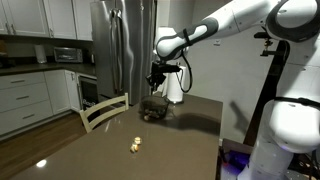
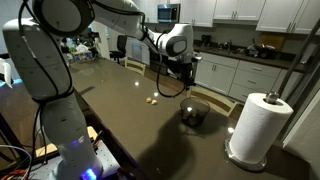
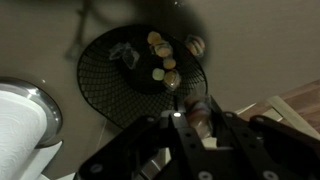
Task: Put the object on the table into the trash can.
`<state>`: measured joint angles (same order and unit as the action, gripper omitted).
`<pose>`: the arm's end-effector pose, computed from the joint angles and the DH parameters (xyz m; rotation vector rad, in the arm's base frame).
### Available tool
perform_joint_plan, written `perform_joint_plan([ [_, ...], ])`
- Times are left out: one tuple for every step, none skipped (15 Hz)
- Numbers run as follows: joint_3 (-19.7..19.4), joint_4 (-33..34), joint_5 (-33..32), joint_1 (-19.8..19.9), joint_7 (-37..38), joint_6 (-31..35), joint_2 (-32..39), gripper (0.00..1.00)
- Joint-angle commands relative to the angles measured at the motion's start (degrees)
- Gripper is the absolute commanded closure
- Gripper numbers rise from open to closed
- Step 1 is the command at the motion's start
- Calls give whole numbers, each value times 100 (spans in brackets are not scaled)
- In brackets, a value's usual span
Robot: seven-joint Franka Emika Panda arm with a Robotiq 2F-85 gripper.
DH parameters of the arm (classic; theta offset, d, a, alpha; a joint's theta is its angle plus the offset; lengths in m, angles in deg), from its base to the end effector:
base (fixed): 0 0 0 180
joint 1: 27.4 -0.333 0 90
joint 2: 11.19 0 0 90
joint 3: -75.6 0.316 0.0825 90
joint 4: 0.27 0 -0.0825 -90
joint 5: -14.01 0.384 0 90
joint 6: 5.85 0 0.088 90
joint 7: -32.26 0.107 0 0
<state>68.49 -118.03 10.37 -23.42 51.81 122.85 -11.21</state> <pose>0.5565 -0.1109 0.4550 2.9921 -0.7637 0.3015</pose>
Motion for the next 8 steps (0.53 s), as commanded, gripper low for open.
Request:
perform_joint_plan([
  [-22, -181, -170, 153, 449, -167, -78, 91],
  [-33, -212, -166, 172, 506, -171, -68, 91],
  [-35, -244, -159, 190, 552, -172, -65, 91],
  [-37, -275, -157, 193, 592, -172, -66, 91],
  [-37, -298, -159, 191, 644, -176, -66, 91],
  [-32, -329, -155, 184, 693, -161, -76, 72],
  [-28, -352, -146, 181, 714, -162, -82, 49],
  [-24, -378, -145, 177, 729, -151, -95, 48],
])
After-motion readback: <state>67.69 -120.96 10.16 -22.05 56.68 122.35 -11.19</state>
